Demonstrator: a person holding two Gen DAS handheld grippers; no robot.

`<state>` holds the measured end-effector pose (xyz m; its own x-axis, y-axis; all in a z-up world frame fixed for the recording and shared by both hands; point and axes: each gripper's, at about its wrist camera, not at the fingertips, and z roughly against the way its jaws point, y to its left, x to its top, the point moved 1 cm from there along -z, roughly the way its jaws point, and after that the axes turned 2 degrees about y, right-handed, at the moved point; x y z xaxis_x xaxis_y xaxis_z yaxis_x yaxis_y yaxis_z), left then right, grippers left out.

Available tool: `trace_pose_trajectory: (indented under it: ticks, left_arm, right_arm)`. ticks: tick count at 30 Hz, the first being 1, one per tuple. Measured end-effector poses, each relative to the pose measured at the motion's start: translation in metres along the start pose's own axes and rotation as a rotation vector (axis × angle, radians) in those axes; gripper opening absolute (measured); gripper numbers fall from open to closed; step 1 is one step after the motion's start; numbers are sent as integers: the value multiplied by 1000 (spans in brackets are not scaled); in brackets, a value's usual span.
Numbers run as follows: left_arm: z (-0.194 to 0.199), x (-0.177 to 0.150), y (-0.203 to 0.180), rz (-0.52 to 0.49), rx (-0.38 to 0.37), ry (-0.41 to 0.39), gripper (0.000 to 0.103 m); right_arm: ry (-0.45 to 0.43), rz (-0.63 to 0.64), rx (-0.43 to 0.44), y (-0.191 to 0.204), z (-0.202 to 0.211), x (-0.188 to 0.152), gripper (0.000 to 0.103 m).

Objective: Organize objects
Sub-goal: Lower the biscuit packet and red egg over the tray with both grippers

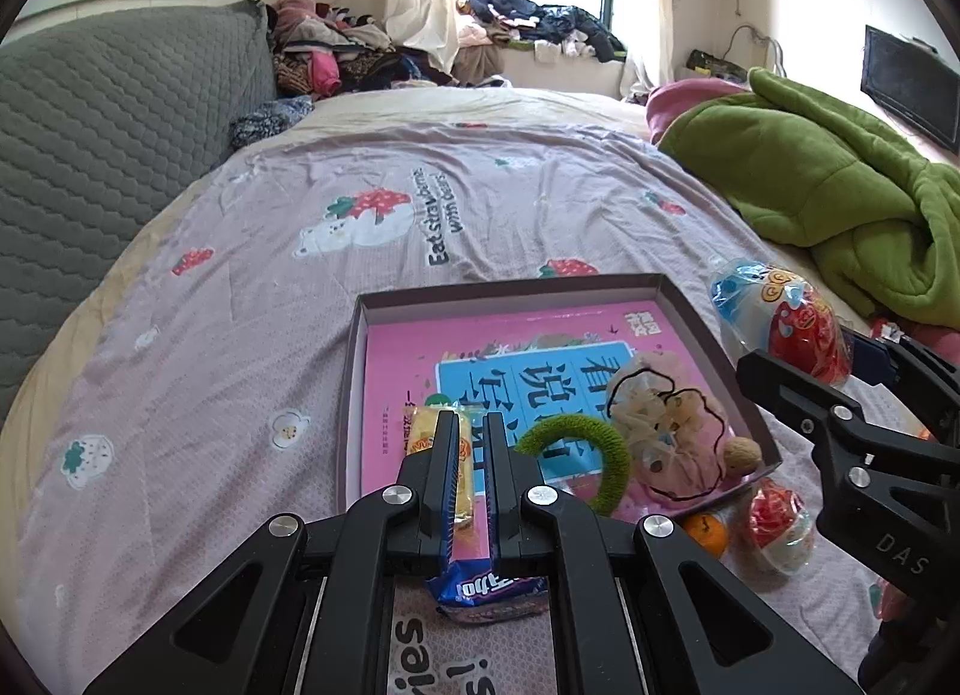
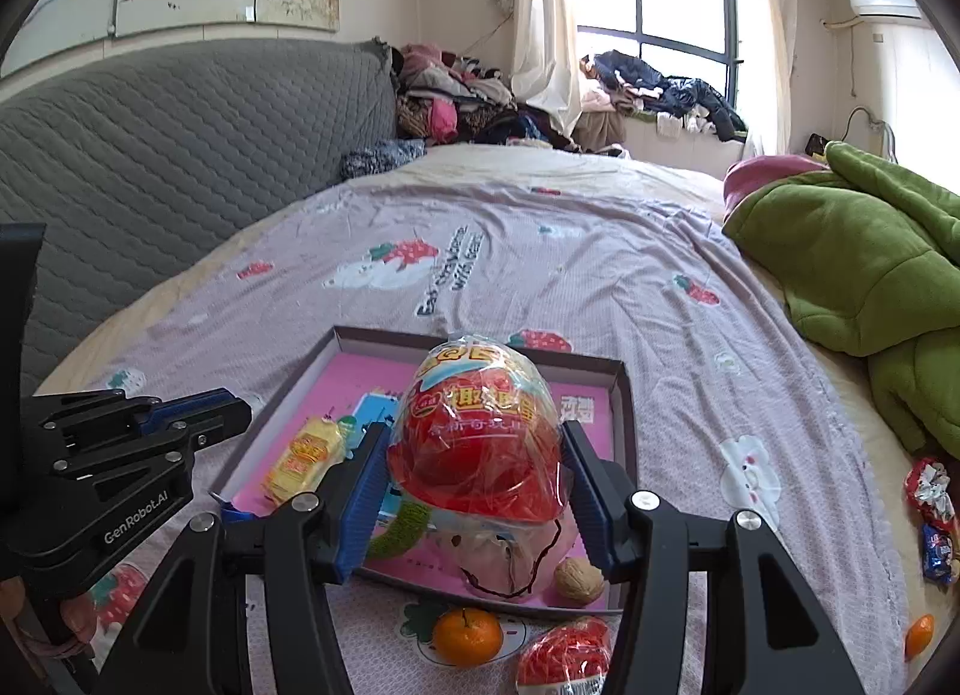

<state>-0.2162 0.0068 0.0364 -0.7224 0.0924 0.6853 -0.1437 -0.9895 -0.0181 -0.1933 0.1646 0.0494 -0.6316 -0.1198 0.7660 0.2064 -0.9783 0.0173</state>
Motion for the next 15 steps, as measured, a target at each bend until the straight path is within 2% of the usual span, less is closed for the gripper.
trace_pose_trajectory:
  ticks: [15]
  left_arm:
    - [-42,-14,9,16,9,68,7]
  right_arm:
    - [118,-20,-16,-5,-51,-22,56]
